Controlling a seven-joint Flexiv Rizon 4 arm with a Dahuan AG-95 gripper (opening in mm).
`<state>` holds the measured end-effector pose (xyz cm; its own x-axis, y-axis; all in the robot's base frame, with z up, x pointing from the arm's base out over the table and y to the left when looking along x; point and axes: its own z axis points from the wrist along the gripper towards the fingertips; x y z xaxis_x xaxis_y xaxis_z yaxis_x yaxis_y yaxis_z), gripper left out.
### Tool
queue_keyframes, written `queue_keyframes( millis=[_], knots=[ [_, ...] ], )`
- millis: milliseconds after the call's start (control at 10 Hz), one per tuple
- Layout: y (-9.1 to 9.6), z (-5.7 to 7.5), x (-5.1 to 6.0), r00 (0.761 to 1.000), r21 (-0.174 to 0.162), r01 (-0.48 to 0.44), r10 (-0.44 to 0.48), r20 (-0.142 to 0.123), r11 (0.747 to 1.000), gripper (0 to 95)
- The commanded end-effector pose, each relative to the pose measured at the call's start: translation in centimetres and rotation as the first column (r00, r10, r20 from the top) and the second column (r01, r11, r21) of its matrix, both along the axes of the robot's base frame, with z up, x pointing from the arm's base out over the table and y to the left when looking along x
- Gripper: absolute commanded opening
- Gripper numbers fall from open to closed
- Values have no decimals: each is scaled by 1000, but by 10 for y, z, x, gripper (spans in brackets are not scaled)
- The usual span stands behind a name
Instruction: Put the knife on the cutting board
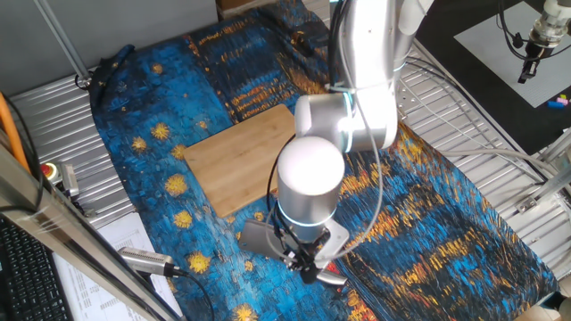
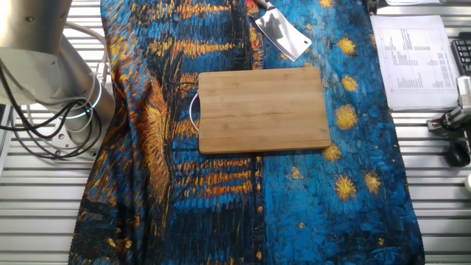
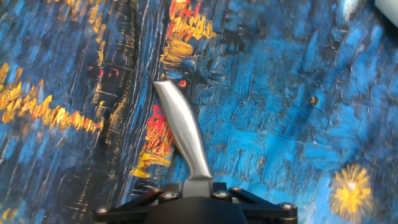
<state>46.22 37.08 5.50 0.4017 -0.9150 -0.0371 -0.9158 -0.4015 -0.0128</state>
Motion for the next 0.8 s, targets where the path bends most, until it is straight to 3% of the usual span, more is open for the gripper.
queue_keyframes(
  millis=[100, 500, 700, 800],
  knots=[
    [3, -1, -2, 999, -8, -32, 32, 0, 999, 380],
    [6, -7, -5, 1000, -7, -22, 22, 1, 1000, 380],
    [6, -5, -4, 999, -3, -31, 31, -15, 1000, 380],
    [6, -5, -4, 998, -24, -56, 55, -21, 998, 380]
  ],
)
